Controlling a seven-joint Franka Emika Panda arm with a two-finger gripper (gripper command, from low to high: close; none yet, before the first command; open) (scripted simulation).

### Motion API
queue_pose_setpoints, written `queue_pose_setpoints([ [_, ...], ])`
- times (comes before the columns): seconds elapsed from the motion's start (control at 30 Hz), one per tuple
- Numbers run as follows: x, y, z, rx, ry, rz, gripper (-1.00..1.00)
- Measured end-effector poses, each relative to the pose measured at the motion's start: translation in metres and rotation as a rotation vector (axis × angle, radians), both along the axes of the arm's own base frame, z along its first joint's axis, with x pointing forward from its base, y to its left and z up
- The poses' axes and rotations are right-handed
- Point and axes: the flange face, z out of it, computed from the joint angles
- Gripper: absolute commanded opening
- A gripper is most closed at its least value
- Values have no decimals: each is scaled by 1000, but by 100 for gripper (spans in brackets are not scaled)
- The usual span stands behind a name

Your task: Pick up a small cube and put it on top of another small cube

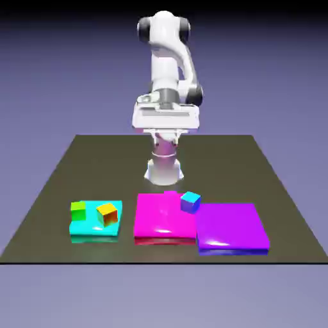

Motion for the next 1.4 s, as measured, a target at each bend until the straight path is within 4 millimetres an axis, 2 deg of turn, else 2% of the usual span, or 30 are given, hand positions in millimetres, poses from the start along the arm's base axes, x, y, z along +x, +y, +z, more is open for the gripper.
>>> queue_pose_setpoints([
  [0.37, 3, -3, -67, -92, 120, -21, 0],
  [0.67, -10, -12, -129, -127, 236, -41, 0],
  [1.07, -48, -21, -202, -124, 392, -67, 0],
  [1.4, -94, -18, -243, -87, 505, -81, 0],
])
